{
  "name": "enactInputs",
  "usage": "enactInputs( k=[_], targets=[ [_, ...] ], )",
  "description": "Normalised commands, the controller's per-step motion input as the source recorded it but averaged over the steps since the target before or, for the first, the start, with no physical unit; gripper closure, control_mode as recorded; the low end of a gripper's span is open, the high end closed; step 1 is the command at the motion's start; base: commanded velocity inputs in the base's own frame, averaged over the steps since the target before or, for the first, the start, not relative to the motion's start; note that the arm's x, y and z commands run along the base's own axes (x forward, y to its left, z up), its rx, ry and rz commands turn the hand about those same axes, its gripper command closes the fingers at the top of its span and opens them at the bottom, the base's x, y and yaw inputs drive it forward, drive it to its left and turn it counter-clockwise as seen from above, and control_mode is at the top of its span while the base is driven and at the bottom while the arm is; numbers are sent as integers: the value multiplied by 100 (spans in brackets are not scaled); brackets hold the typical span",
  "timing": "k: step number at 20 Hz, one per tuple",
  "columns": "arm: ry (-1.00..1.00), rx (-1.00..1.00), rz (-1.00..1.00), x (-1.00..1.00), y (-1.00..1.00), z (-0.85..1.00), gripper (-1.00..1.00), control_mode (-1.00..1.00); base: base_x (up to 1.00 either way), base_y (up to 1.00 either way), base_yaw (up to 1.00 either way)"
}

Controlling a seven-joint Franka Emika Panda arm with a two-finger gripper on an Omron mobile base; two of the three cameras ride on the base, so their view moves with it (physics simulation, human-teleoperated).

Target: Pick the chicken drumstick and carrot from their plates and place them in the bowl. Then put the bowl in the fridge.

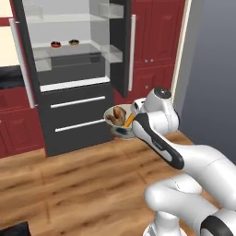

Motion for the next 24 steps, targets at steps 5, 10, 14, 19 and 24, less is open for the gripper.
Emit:
enactInputs(
  k=[5, 10, 14, 19, 24],
  targets=[
    [0, 0, 0, 0, 0, 0, 100, 100, 91, 21, 0],
    [0, 0, 0, 0, 0, 0, 100, 100, 80, 29, 2],
    [0, 0, 0, 0, 0, 0, 100, 100, 78, 26, 5],
    [0, 0, 0, 0, 0, 0, 100, 100, 75, 21, 3],
    [0, 0, 0, 0, 0, 0, 100, 100, 68, 14, 1]
  ],
)
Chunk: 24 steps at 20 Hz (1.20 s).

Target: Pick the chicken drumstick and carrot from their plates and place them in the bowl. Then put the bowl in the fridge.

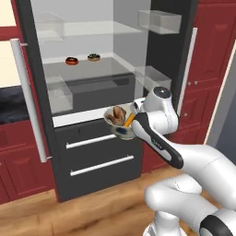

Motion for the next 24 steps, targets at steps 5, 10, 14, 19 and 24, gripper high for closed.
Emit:
enactInputs(
  k=[5, 10, 14, 19, 24],
  targets=[
    [0, 0, 0, 0, 0, 0, 100, 100, 65, 11, 0],
    [0, 0, 0, 0, 0, 0, 100, 100, 64, 11, 0],
    [0, 0, 0, 0, 0, 0, 100, 100, 60, 11, 0],
    [0, 0, 0, 0, 0, 0, 100, 100, 60, 11, 0],
    [0, 0, 0, 0, 0, 0, 100, 100, 57, 11, 0]
  ],
)
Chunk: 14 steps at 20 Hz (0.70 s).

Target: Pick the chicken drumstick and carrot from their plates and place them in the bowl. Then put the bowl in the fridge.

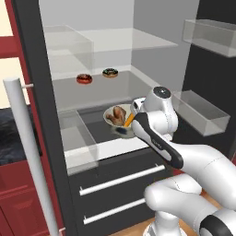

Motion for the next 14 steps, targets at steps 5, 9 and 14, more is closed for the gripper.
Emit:
enactInputs(
  k=[5, 9, 14],
  targets=[
    [0, 0, 0, 0, 0, 0, 100, 100, 47, 10, 0],
    [0, 0, 0, 0, 0, 0, 100, 100, 14, 6, 0],
    [0, 0, 0, 0, 0, 0, 100, 100, 0, 0, 0]
  ],
)
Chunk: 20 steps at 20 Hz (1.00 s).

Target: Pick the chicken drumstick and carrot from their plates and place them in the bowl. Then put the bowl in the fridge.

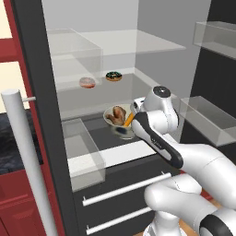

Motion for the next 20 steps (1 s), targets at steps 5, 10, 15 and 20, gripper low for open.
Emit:
enactInputs(
  k=[5, 10, 15, 20],
  targets=[
    [0, 0, 0, 0, 0, 0, 100, 100, 0, 0, 0],
    [0, 0, 0, 0, 0, 0, 100, -100, 0, 0, 0],
    [0, 0, 0, 0, 0, 0, 100, -100, 0, 0, 0],
    [1, -1, 0, -7, -2, -1, 100, -100, 0, 0, 0]
  ],
)
